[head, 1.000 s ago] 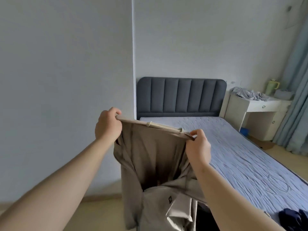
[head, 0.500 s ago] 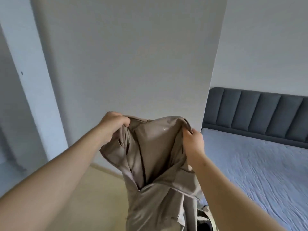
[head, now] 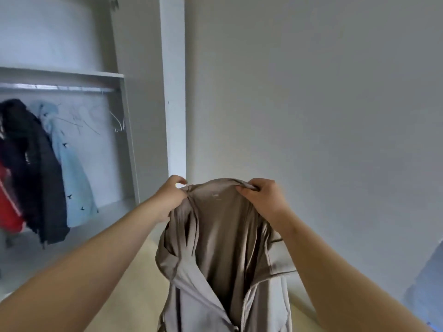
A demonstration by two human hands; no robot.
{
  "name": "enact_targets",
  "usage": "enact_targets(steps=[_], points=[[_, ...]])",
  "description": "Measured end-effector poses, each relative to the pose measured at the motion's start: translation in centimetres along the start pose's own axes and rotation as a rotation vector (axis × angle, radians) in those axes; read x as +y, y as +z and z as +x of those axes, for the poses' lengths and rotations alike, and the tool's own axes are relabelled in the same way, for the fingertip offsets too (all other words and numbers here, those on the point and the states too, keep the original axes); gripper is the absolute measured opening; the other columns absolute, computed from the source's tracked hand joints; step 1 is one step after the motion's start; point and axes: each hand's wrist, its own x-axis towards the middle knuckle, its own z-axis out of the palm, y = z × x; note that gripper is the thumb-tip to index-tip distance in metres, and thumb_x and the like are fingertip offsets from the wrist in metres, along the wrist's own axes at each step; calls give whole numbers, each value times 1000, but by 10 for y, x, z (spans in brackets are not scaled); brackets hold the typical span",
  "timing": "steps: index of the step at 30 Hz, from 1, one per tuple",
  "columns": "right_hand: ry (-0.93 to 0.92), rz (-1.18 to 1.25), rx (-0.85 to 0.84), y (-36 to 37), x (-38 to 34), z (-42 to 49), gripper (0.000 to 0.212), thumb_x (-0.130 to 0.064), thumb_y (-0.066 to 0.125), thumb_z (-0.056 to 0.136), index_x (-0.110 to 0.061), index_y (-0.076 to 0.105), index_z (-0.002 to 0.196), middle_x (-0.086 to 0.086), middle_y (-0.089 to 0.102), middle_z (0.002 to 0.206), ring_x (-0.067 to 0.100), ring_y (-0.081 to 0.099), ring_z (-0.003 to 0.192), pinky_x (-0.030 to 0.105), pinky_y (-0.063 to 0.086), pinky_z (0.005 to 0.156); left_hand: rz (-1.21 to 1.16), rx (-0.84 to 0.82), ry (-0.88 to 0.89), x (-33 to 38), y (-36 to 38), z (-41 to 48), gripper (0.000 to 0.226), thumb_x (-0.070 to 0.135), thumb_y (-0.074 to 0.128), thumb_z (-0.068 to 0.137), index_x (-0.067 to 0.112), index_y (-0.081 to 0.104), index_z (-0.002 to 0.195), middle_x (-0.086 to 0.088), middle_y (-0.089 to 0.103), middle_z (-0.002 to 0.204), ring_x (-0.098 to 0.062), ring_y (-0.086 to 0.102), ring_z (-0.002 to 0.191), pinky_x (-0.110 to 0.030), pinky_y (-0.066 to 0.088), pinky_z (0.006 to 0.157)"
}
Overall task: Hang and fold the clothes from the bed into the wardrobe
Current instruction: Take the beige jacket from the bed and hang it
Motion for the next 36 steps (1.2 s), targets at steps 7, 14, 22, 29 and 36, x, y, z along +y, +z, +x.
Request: enact_targets(steps=[7,14,22,29,36], points=[[-91,-61,-88,110,-24,63,19,-23,65,84,-22,57,67,-7,52,60,10,48,59,13,34,50,111,88,59,-36,-91,51,10,18,56,89,11,59,83,-1,54,72,-17,49,65,-19,33,51],[-54,-213,-187,199,-21,110,17,-13,56,83,-27,61,89,-6,54,74,17,53,67,24,39,59,68,600,196,-68,-146,95,29,10,38,95,21,61,108,8,54,96,2,46,66,3,33,49],[-90,-286,-175,295,-16,182,30,-3,41,81,-24,56,97,0,55,81,22,53,70,25,36,56,159,608,8,-101,-206,148,31,1,45,90,18,70,96,4,61,94,-14,55,91,-32,48,90],[-133,-242,-486,356,-11,274,20,-7,44,81,-23,46,67,-3,50,70,21,50,69,24,34,56,242,548,58,-96,-210,243,32,1,53,86,28,69,77,15,64,80,5,55,76,-3,37,67],[-62,89,-571,432,-20,356,30,-13,53,86,-19,36,63,-3,42,61,10,37,55,21,26,50,457,684,188,-80,-239,327,23,2,58,82,22,71,83,18,60,77,6,57,75,-1,37,70]])
